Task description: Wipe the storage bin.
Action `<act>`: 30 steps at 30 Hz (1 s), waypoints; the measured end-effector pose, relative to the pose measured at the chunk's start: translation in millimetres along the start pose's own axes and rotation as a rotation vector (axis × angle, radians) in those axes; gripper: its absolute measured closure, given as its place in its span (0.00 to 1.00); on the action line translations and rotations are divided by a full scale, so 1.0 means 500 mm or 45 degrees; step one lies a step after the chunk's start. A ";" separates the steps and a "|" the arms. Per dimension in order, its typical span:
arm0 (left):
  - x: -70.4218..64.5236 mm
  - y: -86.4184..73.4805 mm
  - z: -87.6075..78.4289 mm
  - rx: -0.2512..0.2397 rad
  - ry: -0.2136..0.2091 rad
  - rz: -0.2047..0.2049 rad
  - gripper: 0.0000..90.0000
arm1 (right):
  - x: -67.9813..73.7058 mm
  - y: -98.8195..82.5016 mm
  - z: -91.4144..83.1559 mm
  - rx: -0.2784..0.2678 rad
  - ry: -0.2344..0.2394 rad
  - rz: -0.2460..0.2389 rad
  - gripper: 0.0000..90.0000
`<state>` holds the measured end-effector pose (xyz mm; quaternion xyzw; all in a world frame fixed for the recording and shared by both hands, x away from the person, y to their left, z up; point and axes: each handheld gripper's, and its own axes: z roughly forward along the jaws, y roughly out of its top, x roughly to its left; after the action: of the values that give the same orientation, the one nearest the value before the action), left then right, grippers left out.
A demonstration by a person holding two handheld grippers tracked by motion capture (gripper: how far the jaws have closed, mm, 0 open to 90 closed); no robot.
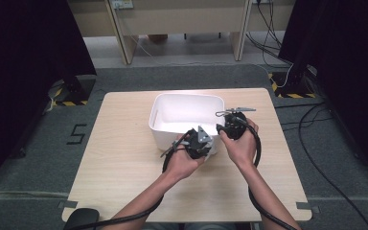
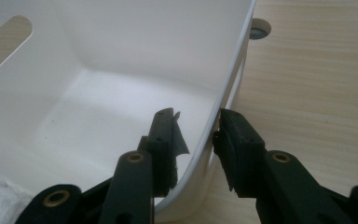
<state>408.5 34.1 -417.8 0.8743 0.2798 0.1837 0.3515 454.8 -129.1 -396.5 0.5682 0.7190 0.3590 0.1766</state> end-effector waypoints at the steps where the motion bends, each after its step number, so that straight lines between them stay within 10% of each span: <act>1: 0.000 0.000 0.000 0.003 0.000 0.003 0.84 | 0.000 0.000 0.000 0.000 0.000 0.001 0.75; 30: -0.009 -0.025 0.046 0.066 -0.014 0.012 0.84 | 0.000 0.000 0.000 0.001 0.002 0.000 0.75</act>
<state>412.7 27.1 -443.3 0.8854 0.2786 0.1733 0.3293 454.8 -129.0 -396.5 0.5680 0.7192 0.3593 0.1759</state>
